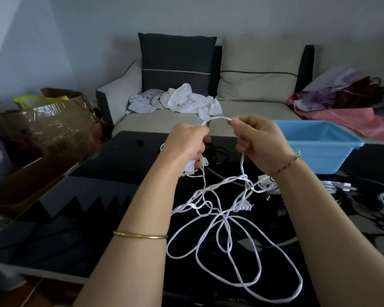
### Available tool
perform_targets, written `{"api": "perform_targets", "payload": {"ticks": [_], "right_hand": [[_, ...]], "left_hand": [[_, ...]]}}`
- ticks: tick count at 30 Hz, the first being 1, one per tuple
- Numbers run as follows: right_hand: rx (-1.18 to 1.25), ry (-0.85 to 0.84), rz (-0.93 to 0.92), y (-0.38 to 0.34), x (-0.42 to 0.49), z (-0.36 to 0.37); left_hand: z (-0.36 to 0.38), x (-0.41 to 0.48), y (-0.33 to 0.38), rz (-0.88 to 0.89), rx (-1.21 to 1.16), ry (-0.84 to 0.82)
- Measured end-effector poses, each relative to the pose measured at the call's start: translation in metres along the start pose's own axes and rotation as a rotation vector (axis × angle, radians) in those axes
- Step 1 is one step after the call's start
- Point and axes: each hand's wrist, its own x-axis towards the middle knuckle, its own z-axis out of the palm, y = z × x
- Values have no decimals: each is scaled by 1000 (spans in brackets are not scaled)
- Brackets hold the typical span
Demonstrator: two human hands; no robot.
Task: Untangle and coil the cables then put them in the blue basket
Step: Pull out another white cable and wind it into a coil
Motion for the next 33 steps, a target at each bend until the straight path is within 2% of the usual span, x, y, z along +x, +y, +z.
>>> {"api": "perform_targets", "payload": {"ticks": [2,5,8,12,16,18,21,22,24,26,30,33], "right_hand": [[-37,70,-21,8,4,-6],[-113,173,15,27,5,-12],[-89,140,86,44,0,-13],[-198,43,135,49,-10,-3],[-591,-222,184,40,-27,1],[-691,-364,234,35,-35,1],[-869,-487,175,23,-40,3],[-947,-523,133,19,-41,3],[-1105,-572,51,11,-43,3],[-1181,-527,4,5,-43,0],[-1401,-326,-66,3,-39,-4],[-1521,-240,-22,7,-37,-3]], "left_hand": [[4,0,-2,-67,-103,-147],[6,2,-3,-139,-421,-405],[7,6,-5,-185,-788,-527],[11,12,-10,-93,-1118,-463],[16,16,-8,56,-1195,-274],[17,19,-8,124,-1136,-176],[24,21,-10,191,-1007,-58],[28,21,-11,227,-903,-4],[34,21,-17,346,-550,150],[37,22,-24,473,-215,247],[39,25,-32,561,265,222],[40,22,-31,633,550,214]]}}
